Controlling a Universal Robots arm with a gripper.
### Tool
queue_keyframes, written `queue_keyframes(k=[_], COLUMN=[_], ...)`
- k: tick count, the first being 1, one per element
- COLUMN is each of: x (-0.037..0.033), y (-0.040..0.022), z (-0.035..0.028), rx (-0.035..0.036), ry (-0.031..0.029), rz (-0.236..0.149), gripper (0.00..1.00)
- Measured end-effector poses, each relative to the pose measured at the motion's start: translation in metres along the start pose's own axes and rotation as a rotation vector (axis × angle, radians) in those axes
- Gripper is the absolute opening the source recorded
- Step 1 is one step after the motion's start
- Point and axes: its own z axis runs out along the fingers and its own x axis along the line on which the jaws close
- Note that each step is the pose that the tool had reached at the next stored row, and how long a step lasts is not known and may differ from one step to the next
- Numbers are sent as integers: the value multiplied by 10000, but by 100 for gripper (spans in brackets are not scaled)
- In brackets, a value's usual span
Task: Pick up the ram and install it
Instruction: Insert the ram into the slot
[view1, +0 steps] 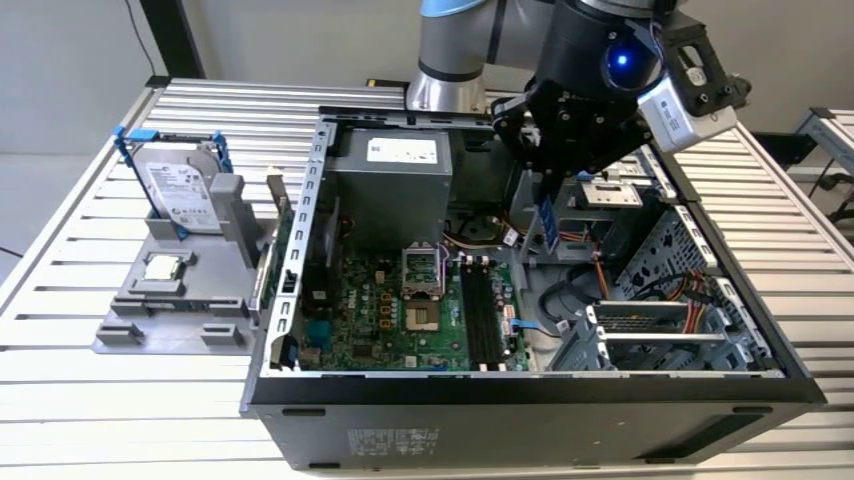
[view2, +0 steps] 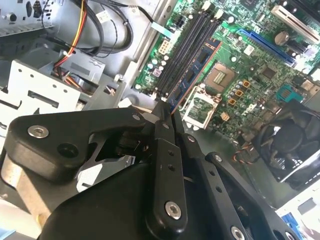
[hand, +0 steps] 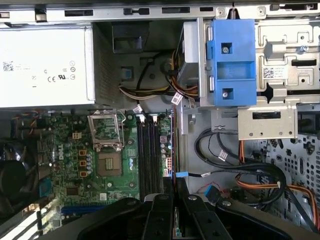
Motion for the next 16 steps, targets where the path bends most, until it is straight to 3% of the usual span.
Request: queue_keyframes(k=[16], x=[-1], y=[3], z=[33], rx=[4], ry=[-2], rz=[0], gripper=[0])
